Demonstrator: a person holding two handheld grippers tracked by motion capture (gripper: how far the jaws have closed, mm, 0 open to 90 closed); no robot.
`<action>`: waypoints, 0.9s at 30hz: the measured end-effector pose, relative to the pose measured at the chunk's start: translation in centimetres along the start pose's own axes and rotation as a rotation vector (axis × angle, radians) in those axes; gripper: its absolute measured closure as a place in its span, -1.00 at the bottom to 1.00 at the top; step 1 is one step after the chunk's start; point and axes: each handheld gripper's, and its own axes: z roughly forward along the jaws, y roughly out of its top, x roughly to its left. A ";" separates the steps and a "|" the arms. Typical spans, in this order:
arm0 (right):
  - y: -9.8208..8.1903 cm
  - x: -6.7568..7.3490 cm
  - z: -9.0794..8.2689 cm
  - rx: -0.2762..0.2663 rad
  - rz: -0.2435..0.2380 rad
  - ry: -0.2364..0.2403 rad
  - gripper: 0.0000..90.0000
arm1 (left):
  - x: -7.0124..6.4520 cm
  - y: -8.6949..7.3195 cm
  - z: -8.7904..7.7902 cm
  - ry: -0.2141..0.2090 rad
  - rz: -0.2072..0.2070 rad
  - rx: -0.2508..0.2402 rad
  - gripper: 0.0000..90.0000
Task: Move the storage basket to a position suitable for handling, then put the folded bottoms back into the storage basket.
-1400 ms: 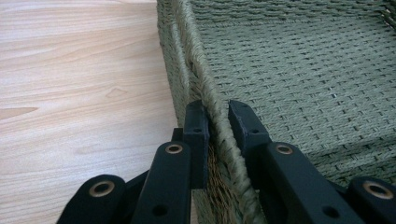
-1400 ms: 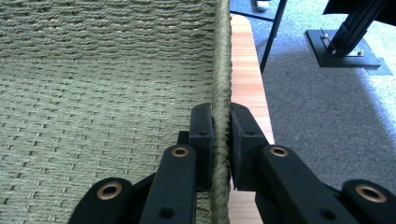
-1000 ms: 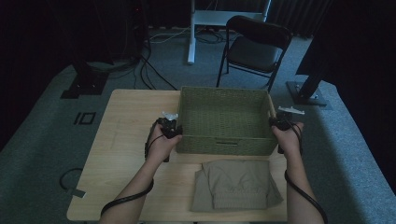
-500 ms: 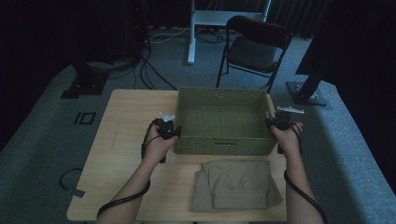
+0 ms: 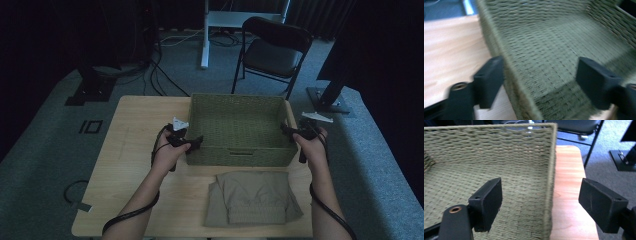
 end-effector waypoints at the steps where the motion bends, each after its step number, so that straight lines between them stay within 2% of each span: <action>1: 0.0 0.0 0.0 0.000 0.000 0.000 -0.59 | 0.0 0.0 0.0 0.000 0.000 0.000 -0.57; 2: 0.1 0.2 -0.1 -0.003 -0.010 0.007 -0.59 | 0.0 0.0 0.0 0.000 0.000 0.000 -0.57; 3: 0.1 0.7 -0.5 -0.002 -0.041 0.049 -0.70 | -0.6 0.6 -0.6 -0.012 0.054 -0.053 -0.57; 4: 0.1 0.7 -0.5 -0.002 -0.041 0.049 -0.70 | -0.6 0.6 -0.6 -0.012 0.054 -0.053 -0.57; 5: 0.2 1.0 -0.8 0.011 -0.065 0.071 -0.70 | -0.7 0.8 -1.0 -0.024 0.072 -0.096 -0.57; 8: 0.2 1.1 -0.9 0.011 -0.064 0.081 -0.70 | -0.8 0.9 -1.2 -0.033 0.067 -0.101 -0.57; 9: 0.1 1.2 -1.1 0.006 -0.061 0.092 -0.70 | -0.9 0.8 -1.4 -0.065 0.039 -0.110 -0.57; 10: 0.1 1.3 -1.3 -0.003 -0.053 0.111 -0.70 | -1.0 0.8 -1.5 -0.074 0.030 -0.111 -0.58; 11: 0.0 1.5 -1.5 0.001 -0.077 0.120 -0.70 | -1.0 0.4 -1.8 -0.088 0.060 -0.099 -0.58; 12: 0.0 1.5 -1.5 0.001 -0.077 0.120 -0.70 | -1.0 0.4 -1.8 -0.088 0.060 -0.099 -0.58; 13: -0.1 1.7 -1.7 0.008 -0.108 0.118 -0.70 | -1.0 0.4 -1.9 -0.081 0.057 -0.106 -0.58; 15: -0.2 1.8 -2.0 0.000 -0.108 0.111 -0.70 | -1.0 0.3 -2.3 -0.101 0.028 -0.115 -0.58; 16: -0.3 1.9 -2.2 -0.013 -0.091 0.111 -0.70 | -1.0 0.3 -2.4 -0.108 0.014 -0.122 -0.58; 18: -0.4 2.1 -2.6 -0.026 -0.098 0.121 -0.70 | -1.0 0.4 -3.0 -0.115 -0.006 -0.143 -0.58; 22: -0.8 2.5 -3.4 -0.030 -0.124 0.132 -0.70 | -0.9 0.3 -3.7 -0.104 0.040 -0.141 -0.61; 27: -1.2 2.9 -4.2 -0.040 -0.134 0.150 -0.69 | -1.0 -0.1 -4.3 -0.111 0.051 -0.125 -0.61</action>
